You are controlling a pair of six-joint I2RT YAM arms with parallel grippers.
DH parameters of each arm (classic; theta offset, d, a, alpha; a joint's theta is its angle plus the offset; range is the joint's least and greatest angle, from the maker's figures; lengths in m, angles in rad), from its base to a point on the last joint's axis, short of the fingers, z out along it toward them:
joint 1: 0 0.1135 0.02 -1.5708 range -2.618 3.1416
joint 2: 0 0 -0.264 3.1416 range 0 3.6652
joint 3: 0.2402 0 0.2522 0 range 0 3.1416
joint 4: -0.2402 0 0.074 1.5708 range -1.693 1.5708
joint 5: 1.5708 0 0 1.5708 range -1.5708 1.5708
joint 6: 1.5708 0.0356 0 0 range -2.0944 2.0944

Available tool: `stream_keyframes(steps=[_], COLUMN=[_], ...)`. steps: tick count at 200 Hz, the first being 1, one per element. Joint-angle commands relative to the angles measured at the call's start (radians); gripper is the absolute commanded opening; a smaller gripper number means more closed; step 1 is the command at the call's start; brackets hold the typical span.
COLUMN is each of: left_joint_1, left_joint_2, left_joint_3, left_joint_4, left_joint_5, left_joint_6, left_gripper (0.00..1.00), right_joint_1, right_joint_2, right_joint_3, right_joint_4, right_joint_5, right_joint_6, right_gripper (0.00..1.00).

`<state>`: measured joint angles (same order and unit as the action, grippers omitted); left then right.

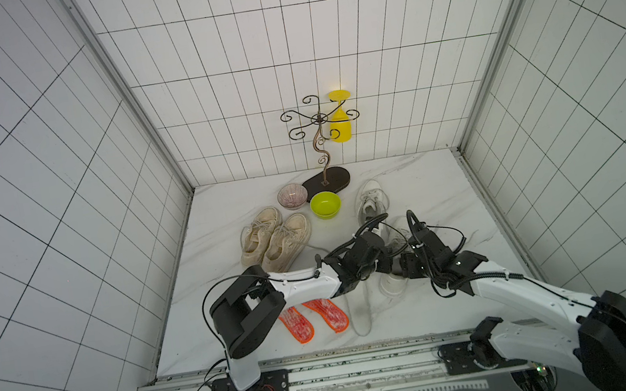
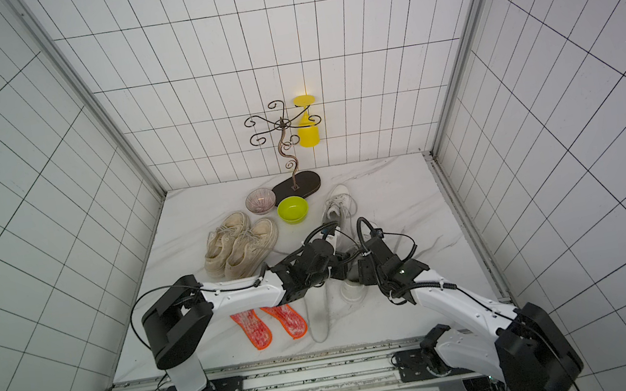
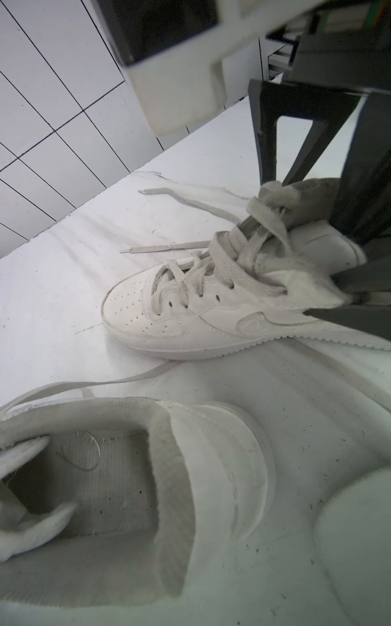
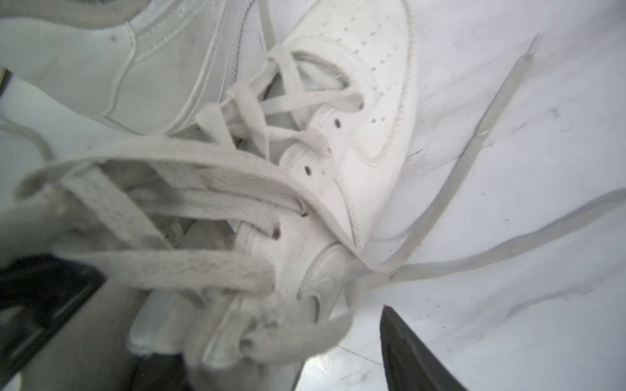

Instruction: Remove the insole from the shoe

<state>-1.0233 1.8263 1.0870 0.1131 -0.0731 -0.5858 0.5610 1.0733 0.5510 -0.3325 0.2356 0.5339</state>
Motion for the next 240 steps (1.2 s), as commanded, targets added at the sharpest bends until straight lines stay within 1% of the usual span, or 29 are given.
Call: stream_keyframes(steps=[1,22,49,66,77,94,113,131,148,164,179,207,240], left_joint_1=[-0.01,-0.011,-0.012,-0.012,-0.012,-0.012,-0.014,-0.014,-0.012,-0.006,0.001,0.012,0.012], left_joint_2=[-0.038,-0.029,-0.013,0.003,0.018,0.043,0.072,0.097,0.121,0.134,0.146,0.161,0.161], left_joint_3=[-0.017,-0.023,-0.019,-0.003,0.01,0.031,0.06,0.098,0.136,0.148,0.157,0.168,0.172], left_joint_4=[0.067,0.086,0.108,0.108,0.103,0.102,0.088,0.062,0.014,0.01,-0.001,-0.005,-0.009], left_joint_5=[0.033,0.067,0.11,0.131,0.137,0.153,0.159,0.148,0.107,0.08,0.057,0.051,0.047], left_joint_6=[-0.02,-0.011,0.016,0.034,0.04,0.05,0.059,0.067,0.066,0.06,0.048,0.033,0.029], left_gripper=[0.02,0.05,0.2,0.29,0.31,0.34,0.4,0.44,0.45,0.44,0.4,0.31,0.28], right_joint_1=[-0.008,-0.043,-0.088,-0.09,-0.09,-0.092,-0.093,-0.095,-0.096,-0.096,-0.096,-0.096,-0.096], right_joint_2=[-0.047,-0.054,-0.05,-0.057,-0.064,-0.073,-0.074,-0.066,-0.068,-0.078,-0.086,-0.091,-0.105], right_joint_3=[0.102,0.105,0.102,0.104,0.106,0.108,0.105,0.102,0.102,0.102,0.105,0.109,0.13], right_joint_4=[0.008,0.018,0.087,0.11,0.118,0.116,0.115,0.114,0.113,0.112,0.108,0.09,0.042], right_joint_5=[0.149,0.12,0.012,-0.043,-0.065,-0.068,-0.067,-0.062,-0.068,-0.074,-0.074,-0.091,-0.13], right_joint_6=[-0.009,-0.022,-0.028,-0.037,-0.041,-0.045,-0.053,-0.054,-0.053,-0.053,-0.057,-0.06,-0.059], right_gripper=[0.67,0.61,0.5,0.47,0.47,0.45,0.41,0.38,0.37,0.35,0.34,0.34,0.36])
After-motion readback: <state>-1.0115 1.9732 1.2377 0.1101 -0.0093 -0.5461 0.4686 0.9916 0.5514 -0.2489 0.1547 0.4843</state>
